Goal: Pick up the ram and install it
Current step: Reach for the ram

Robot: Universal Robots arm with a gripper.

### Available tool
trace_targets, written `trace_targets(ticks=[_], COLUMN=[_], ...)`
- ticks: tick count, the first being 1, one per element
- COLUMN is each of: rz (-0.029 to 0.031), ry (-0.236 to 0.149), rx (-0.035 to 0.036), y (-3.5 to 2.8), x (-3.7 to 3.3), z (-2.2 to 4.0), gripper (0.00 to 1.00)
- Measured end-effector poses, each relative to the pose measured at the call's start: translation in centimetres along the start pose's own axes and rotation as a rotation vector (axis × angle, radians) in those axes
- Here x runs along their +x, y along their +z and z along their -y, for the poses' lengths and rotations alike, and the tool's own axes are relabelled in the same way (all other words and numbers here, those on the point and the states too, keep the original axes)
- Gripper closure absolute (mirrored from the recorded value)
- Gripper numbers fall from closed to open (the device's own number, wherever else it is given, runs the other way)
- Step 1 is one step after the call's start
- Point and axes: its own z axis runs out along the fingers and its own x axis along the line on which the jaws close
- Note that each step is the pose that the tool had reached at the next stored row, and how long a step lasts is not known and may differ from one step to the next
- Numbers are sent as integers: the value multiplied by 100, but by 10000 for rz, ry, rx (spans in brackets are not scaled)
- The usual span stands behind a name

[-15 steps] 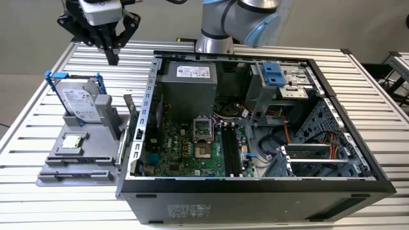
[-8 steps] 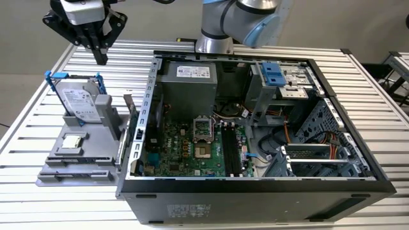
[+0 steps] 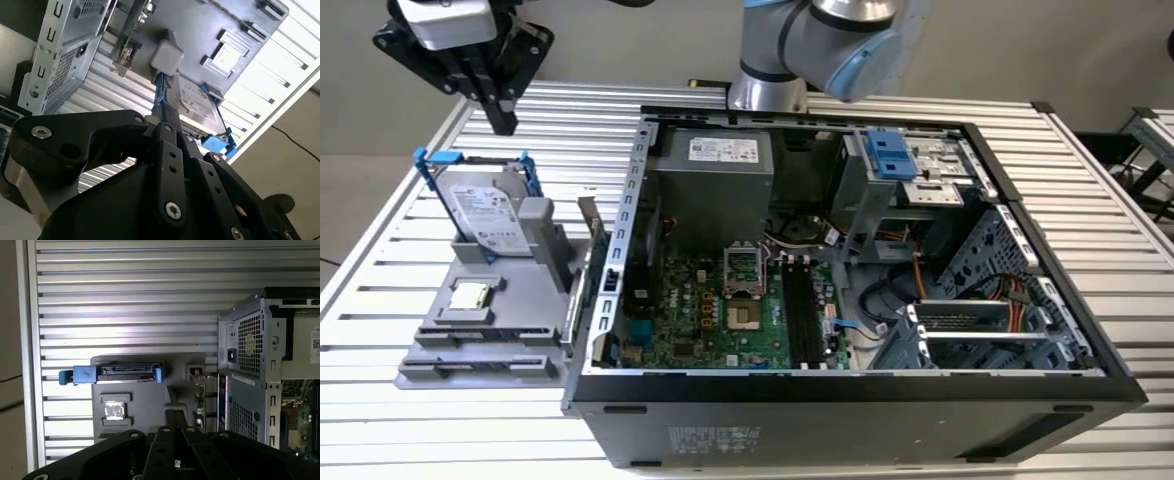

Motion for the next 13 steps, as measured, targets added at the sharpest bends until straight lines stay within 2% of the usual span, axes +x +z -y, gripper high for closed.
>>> trace_targets(ticks=[13], rz=[-2], ry=[-17], rx=[0], y=[-6], x=[286], z=[5], gripper=[100])
